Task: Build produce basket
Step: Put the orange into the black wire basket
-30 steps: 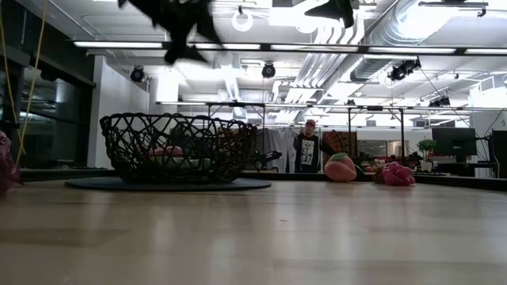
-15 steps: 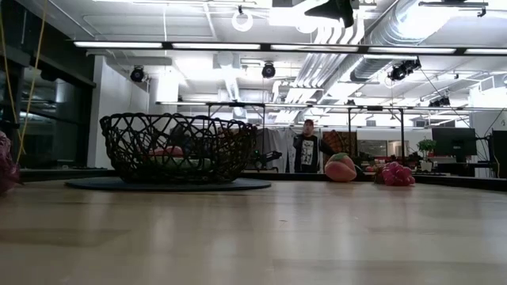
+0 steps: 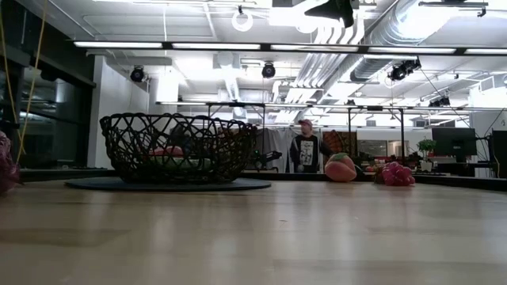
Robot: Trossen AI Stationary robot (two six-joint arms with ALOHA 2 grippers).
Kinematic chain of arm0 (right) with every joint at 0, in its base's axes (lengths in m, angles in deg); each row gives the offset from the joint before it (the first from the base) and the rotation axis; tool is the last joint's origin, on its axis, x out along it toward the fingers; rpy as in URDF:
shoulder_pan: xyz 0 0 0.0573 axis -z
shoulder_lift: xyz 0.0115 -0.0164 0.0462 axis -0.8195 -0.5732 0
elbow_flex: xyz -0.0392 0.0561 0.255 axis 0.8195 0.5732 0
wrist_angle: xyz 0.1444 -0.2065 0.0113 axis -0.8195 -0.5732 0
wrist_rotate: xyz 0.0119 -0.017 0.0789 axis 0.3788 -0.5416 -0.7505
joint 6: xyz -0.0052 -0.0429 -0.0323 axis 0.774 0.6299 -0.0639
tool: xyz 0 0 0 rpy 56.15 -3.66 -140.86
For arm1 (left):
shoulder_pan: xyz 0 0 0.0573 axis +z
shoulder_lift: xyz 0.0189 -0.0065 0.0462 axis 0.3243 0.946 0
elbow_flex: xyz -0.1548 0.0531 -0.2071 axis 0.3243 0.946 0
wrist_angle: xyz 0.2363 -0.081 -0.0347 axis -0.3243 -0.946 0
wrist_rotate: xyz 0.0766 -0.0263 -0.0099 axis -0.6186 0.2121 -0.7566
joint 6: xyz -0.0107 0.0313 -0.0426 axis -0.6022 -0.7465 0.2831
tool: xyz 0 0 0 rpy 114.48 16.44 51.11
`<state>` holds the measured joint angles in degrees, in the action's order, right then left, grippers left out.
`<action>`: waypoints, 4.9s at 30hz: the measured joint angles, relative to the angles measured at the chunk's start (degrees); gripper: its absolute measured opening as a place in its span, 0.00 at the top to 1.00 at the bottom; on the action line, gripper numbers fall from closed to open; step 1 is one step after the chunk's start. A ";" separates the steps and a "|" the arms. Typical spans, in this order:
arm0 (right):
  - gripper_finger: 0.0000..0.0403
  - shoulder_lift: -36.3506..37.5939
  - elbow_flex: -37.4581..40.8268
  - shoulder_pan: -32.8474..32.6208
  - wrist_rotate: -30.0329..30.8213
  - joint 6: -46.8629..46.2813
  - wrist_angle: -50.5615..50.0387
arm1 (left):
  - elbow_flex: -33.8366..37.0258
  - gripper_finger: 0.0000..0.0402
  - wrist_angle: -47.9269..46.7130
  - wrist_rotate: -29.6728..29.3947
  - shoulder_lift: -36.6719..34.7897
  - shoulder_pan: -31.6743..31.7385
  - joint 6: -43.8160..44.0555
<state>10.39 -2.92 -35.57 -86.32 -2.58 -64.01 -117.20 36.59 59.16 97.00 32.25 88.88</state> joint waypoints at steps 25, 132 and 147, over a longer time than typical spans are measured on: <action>0.18 0.04 0.02 -33.15 -9.68 -52.93 -67.84 | -0.07 0.34 -0.05 -1.70 0.57 0.02 -0.55; 0.22 -4.81 31.88 -61.99 -17.53 -95.56 -45.51 | -1.79 0.34 0.47 -5.69 0.98 0.15 0.92; 0.41 0.09 22.12 -61.22 -5.18 -82.94 -53.39 | -1.79 0.34 -1.37 -8.94 1.01 0.15 0.98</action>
<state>10.48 19.20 -96.78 -91.50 -85.53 -117.40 -118.99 35.21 50.21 98.01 32.40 89.86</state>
